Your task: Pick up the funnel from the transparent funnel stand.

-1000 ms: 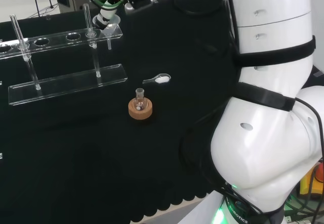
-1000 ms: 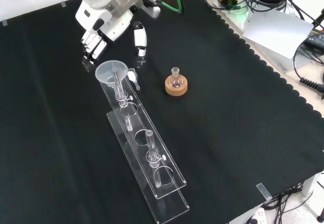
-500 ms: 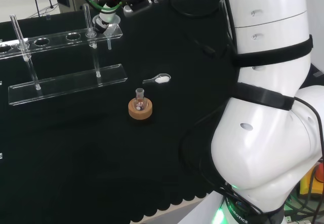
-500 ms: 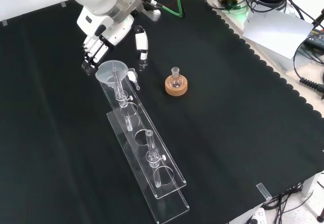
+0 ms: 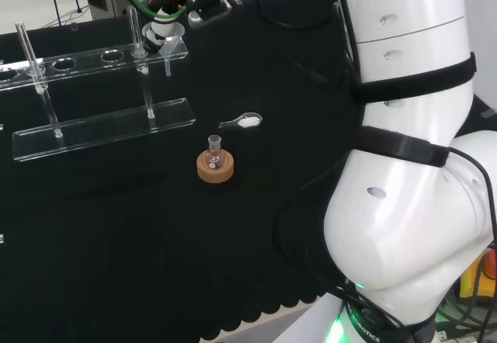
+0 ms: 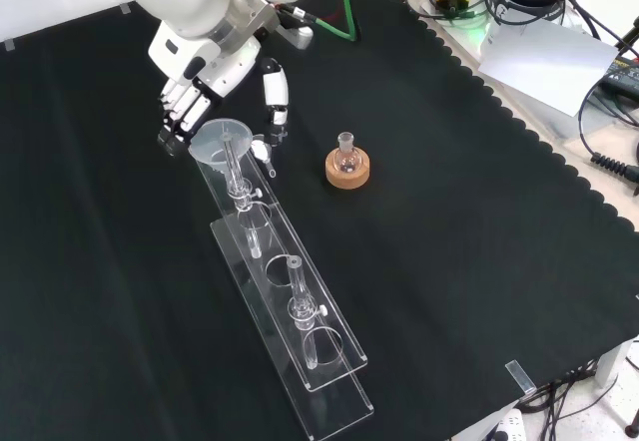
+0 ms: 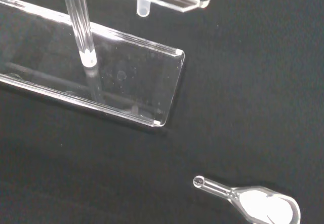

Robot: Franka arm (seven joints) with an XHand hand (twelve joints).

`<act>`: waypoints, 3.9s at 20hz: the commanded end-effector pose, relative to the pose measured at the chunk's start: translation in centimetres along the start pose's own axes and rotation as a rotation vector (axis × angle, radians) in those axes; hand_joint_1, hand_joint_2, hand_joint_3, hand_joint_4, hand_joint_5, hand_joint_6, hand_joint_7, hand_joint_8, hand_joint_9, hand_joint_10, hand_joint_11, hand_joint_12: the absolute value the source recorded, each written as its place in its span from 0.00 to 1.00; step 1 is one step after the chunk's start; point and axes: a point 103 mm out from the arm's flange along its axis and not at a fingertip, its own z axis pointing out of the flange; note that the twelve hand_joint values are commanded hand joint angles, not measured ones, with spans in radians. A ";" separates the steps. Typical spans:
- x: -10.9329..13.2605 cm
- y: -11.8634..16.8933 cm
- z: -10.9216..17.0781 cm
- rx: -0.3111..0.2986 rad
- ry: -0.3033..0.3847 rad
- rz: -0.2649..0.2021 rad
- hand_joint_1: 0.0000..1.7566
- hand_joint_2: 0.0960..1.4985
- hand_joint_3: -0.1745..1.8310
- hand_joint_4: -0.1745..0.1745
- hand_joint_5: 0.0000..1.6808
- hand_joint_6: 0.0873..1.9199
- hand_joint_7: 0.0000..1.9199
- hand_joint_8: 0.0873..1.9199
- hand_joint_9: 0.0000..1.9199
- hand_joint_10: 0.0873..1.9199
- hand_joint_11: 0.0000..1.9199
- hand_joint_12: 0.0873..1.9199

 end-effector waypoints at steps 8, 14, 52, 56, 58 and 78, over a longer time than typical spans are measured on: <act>-0.6 1.3 0.7 0.069 -0.015 0.002 0.29 0.45 0.22 0.50 0.05 0.00 0.00 0.17 0.04 0.47 0.12 0.77; -0.4 1.3 0.7 0.071 -0.026 0.014 0.29 0.45 0.23 0.49 0.06 0.00 0.00 0.20 0.05 0.47 0.12 0.77; 1.0 -5.6 -8.5 -0.163 -0.347 0.069 0.45 0.45 0.41 0.47 0.42 0.36 0.40 0.27 0.53 0.17 0.24 0.69; 0.7 -8.2 -10.3 -0.176 -0.374 0.101 0.45 0.45 0.41 0.47 0.42 0.36 0.39 0.28 0.53 0.17 0.24 0.69; 0.7 -9.2 -10.8 -0.178 -0.383 0.112 0.45 0.45 0.41 0.47 0.42 0.36 0.39 0.28 0.54 0.17 0.24 0.69; 2.8 -18.6 -7.6 -0.082 -0.401 0.196 0.45 0.44 0.42 0.48 0.41 0.38 0.39 0.28 0.55 0.18 0.25 0.68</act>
